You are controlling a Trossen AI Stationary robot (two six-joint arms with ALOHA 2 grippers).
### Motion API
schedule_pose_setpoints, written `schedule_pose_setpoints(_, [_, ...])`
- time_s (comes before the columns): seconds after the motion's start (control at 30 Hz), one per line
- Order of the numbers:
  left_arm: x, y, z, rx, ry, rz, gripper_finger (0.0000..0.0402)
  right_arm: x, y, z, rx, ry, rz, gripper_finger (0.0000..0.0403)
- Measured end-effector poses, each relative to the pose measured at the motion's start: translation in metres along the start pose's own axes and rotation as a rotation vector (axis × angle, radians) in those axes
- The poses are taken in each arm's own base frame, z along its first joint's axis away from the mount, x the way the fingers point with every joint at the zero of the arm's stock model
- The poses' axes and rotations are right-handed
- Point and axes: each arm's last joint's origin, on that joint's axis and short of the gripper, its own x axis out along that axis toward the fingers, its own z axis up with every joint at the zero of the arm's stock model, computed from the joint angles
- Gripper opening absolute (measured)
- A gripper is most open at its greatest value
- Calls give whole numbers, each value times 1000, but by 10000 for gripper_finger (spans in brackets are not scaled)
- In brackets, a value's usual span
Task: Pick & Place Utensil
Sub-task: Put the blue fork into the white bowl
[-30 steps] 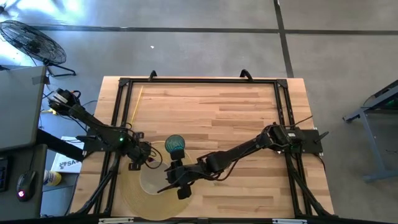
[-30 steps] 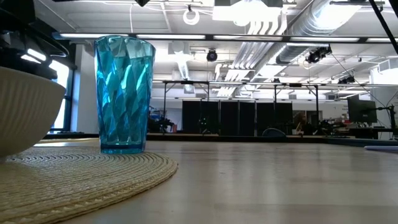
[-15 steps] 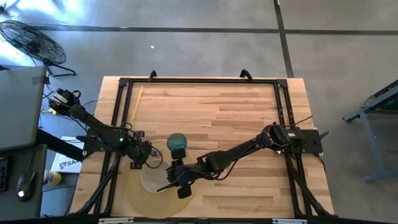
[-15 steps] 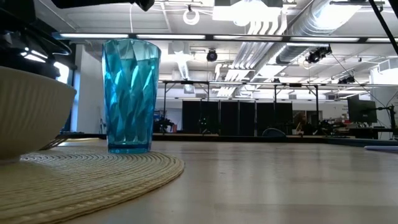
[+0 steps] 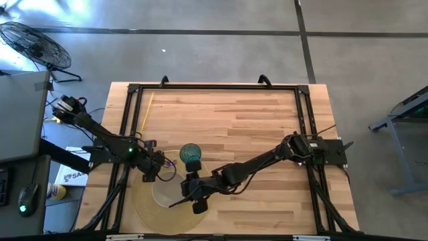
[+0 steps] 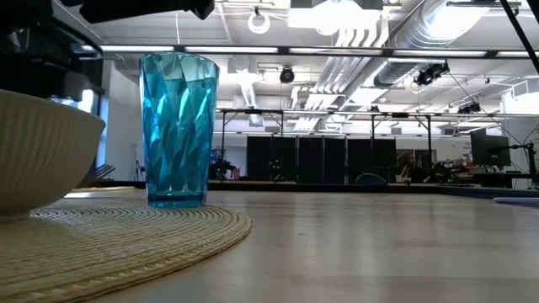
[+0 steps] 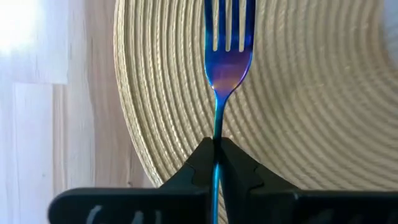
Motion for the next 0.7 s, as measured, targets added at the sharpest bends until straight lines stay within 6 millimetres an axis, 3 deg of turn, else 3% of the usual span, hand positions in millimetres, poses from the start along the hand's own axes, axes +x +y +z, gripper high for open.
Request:
schedule_pose_setpoints(0.43, [-56, 1, 30, 9, 54, 52, 5, -5, 14, -6, -30, 57, -66, 141])
schedule_pose_setpoints(0.7, [-100, -13, 48, 12, 6, -95, 5, -11, 27, -14, -40, 128, -151, 141])
